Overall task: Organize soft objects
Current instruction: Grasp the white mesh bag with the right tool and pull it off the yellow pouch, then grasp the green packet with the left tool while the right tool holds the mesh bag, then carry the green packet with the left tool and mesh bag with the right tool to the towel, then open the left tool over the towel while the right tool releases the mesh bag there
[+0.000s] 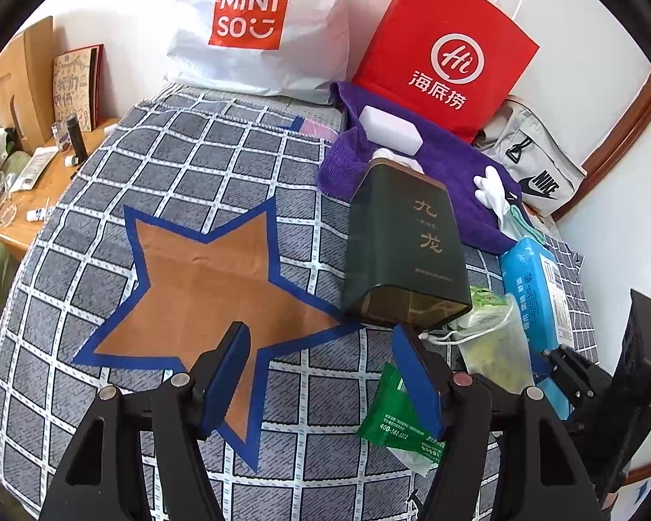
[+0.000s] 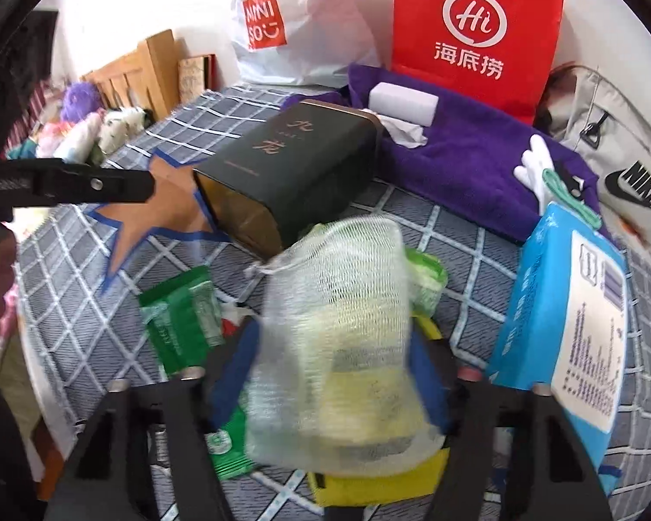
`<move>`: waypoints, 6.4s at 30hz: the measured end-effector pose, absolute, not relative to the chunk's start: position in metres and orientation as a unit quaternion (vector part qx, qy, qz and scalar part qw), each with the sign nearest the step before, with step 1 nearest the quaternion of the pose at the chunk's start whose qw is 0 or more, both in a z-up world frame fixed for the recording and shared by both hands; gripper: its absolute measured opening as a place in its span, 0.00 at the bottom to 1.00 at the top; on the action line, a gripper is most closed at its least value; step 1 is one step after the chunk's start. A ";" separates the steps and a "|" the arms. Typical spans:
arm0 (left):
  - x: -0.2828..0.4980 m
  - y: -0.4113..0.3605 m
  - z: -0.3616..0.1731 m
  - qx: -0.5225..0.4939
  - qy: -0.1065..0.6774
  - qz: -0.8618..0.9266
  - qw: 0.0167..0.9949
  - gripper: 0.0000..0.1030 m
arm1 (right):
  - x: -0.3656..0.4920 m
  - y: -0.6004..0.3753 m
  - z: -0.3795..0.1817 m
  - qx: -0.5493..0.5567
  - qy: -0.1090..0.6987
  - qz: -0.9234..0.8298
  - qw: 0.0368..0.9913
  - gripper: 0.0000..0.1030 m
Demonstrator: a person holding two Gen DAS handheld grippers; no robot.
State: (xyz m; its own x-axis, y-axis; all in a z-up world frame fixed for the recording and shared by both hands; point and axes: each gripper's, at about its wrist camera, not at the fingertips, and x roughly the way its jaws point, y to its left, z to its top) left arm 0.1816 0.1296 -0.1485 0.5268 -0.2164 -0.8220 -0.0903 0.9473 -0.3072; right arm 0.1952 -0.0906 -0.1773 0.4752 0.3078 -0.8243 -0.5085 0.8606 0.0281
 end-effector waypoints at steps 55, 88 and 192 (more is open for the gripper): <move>0.155 0.015 -0.181 -0.069 0.518 -0.019 0.852 0.34 | 0.101 -0.246 -0.167 0.049 0.405 0.179 0.895 0.07; 0.129 0.051 -0.148 -0.068 0.500 0.007 0.864 0.30 | 0.092 -0.236 -0.153 0.049 0.419 0.173 0.890 0.07; 0.427 0.017 -0.151 -0.071 0.516 -0.069 0.851 0.30 | 0.438 -0.212 -0.158 0.069 0.462 0.194 0.863 0.09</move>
State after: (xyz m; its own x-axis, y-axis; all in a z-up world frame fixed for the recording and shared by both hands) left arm 0.4268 0.0165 -0.1514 0.4573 -0.1908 -0.8686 0.0448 0.9804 -0.1917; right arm 0.4379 -0.2121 -0.1577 0.4982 0.3987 -0.7700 -0.2719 0.9151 0.2979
